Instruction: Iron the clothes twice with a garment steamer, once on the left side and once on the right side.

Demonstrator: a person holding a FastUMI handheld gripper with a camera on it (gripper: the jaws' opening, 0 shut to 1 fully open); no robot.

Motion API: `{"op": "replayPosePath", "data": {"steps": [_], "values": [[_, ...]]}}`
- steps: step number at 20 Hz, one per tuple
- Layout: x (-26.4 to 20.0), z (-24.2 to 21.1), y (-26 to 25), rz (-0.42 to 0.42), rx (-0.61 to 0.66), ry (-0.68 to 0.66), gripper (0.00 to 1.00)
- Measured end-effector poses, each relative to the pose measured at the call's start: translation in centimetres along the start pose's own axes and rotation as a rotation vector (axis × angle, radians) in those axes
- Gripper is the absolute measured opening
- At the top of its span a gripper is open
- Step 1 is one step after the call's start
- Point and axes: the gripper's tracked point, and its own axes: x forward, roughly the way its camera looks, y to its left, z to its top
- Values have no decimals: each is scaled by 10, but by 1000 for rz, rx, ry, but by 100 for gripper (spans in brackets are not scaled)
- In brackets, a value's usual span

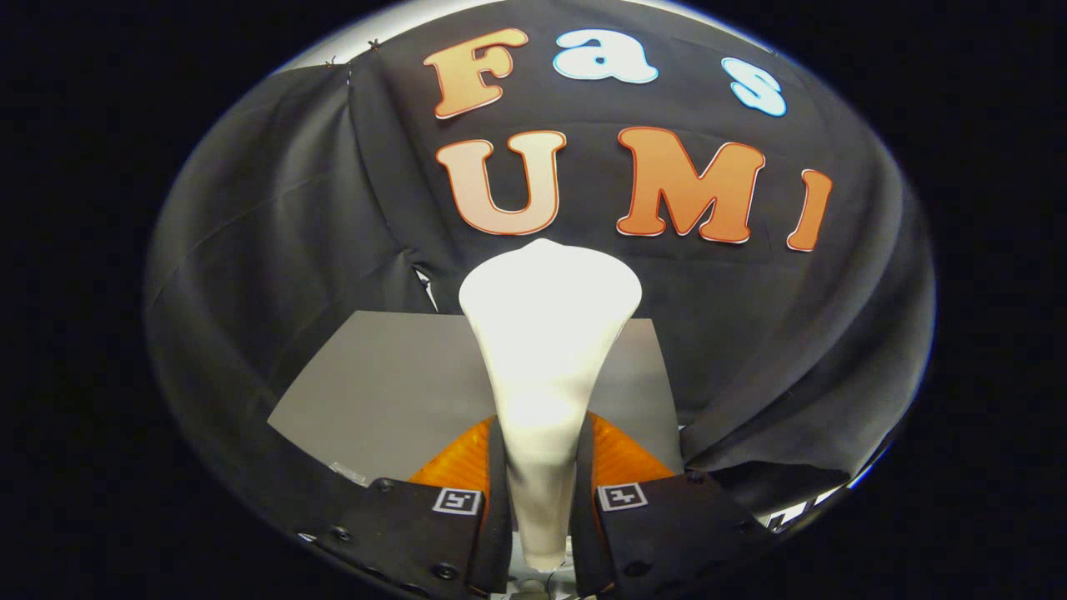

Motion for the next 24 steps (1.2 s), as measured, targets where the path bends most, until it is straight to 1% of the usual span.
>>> {"op": "replayPosePath", "data": {"steps": [4, 8, 12, 14, 18, 21, 24], "values": [[-53, 12, 13, 64, -3, -113, 37], [-119, 13, 3, 106, 26, -227, 37], [-186, 13, -33, 114, 60, -339, 36], [-214, 7, -61, 97, 74, -385, 36], [-247, 8, -128, 2, 94, -467, 37], [-258, 1, -168, -65, 106, -497, 36], [-247, -3, -195, -96, 118, -500, 36]]}}
